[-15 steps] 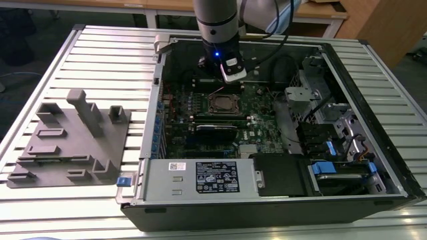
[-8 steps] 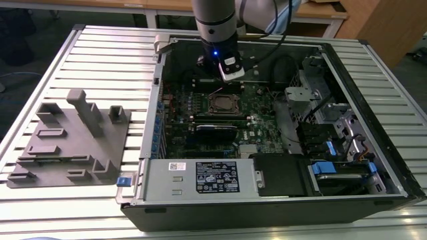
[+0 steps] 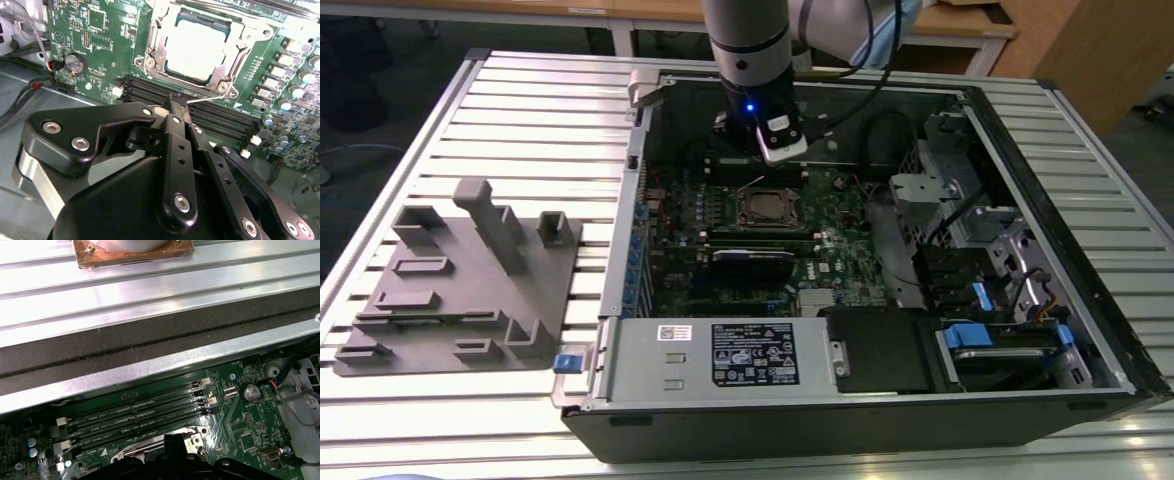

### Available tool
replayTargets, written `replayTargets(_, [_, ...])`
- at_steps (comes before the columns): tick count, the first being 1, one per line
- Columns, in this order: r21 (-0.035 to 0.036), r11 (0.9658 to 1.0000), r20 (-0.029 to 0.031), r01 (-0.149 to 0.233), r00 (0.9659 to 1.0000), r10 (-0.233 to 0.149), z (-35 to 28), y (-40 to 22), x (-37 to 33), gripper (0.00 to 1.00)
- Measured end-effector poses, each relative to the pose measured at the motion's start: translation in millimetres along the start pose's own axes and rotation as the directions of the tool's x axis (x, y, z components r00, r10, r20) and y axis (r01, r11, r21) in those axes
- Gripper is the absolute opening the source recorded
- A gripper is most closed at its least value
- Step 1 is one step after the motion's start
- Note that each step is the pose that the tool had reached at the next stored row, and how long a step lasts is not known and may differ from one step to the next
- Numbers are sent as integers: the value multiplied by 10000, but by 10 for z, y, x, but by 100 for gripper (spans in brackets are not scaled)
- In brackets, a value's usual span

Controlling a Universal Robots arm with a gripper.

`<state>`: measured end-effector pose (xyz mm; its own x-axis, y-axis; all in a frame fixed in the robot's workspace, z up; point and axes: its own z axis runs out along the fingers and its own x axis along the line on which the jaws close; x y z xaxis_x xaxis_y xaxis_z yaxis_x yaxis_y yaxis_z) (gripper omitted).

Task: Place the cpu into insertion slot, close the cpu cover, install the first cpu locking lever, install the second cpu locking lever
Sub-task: 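Install the first cpu locking lever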

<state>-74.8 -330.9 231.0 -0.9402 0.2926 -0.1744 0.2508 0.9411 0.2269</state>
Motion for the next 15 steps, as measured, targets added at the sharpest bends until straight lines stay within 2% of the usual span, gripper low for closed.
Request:
replayTargets(11, [0, 10000, 0, 0, 10000, 0, 13, 10, 6, 11])
replayTargets(15, [-1, 10000, 1, -1, 10000, 1, 42, 4, 12, 11])
